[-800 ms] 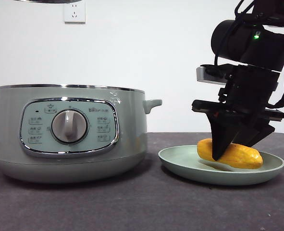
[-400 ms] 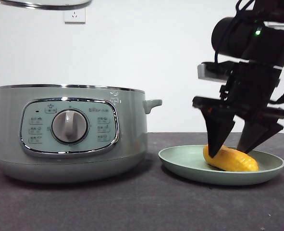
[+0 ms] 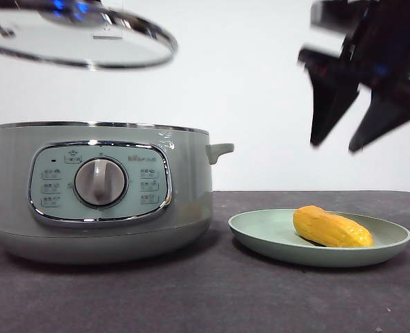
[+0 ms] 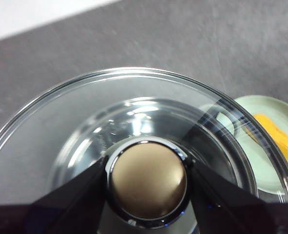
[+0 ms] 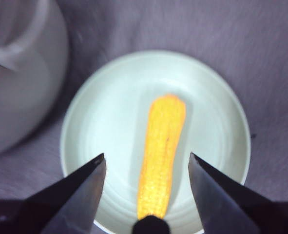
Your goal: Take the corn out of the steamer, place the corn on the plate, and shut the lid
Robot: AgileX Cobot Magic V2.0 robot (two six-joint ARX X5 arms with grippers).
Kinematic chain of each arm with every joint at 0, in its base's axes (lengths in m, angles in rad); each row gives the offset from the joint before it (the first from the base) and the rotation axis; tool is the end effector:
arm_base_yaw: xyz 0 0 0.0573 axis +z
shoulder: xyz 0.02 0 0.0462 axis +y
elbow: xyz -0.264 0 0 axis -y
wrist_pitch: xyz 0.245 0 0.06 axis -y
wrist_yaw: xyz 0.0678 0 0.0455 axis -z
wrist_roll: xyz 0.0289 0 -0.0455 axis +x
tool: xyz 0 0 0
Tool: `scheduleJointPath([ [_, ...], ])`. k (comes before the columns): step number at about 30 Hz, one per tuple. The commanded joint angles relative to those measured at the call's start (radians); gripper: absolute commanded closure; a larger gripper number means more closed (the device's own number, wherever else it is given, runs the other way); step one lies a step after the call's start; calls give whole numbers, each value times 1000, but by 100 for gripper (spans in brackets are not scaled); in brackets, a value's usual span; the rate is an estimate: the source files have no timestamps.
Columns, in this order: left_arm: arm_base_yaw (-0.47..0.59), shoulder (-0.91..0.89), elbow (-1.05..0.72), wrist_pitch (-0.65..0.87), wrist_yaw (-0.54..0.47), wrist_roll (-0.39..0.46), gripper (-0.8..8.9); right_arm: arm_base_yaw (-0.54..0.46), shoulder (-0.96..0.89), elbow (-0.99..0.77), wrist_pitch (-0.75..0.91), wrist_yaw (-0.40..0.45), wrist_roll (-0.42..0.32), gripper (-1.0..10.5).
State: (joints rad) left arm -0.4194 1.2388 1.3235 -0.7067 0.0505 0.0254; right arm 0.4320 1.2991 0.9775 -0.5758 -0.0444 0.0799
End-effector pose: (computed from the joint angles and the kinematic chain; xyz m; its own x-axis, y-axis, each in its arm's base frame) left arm 0.2292 -0.1038 0.3773 0.7208 -0.3766 -0.5819 0.4575 0.8891 -0.0088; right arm 0.2363 0.1104 0.2617 0.5472 0.3012 -0.7809 -0.3853 0.9189 0.0844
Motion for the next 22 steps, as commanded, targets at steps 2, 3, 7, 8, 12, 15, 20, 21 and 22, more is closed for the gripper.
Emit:
scheduleJointPath([
  [2,-16,67,7,73,34,-16,822,1,-73,-10,1,1,9,666],
  [3,-19,82,7,79,36,-22,822,1,-87,-10,0,1,9,666],
  [7,-37,161,7,99,35,-25,822,0,-150,-10,-15,3,9,667],
  [8,-40,177,7,98,32,-25,822,0,-159,-10,-18,4,9,667],
  [12,-40,198,6,86,27,-25,822,0,-163,-10,-45,51,8,666],
  [15,-40,199,6,80,17,-25,822,0,-163,-10,-56,51,8,667],
  [20,-40,220,5,65,-5,-24,822,0,-163,-10,-61,51,8,667],
  [21,-40,228,5,60,-4,-24,822,0,-163,-10,-61,51,8,667],
  [22,-40,233,5,53,-3,-24,822,0,-163,-10,-62,51,8,667],
])
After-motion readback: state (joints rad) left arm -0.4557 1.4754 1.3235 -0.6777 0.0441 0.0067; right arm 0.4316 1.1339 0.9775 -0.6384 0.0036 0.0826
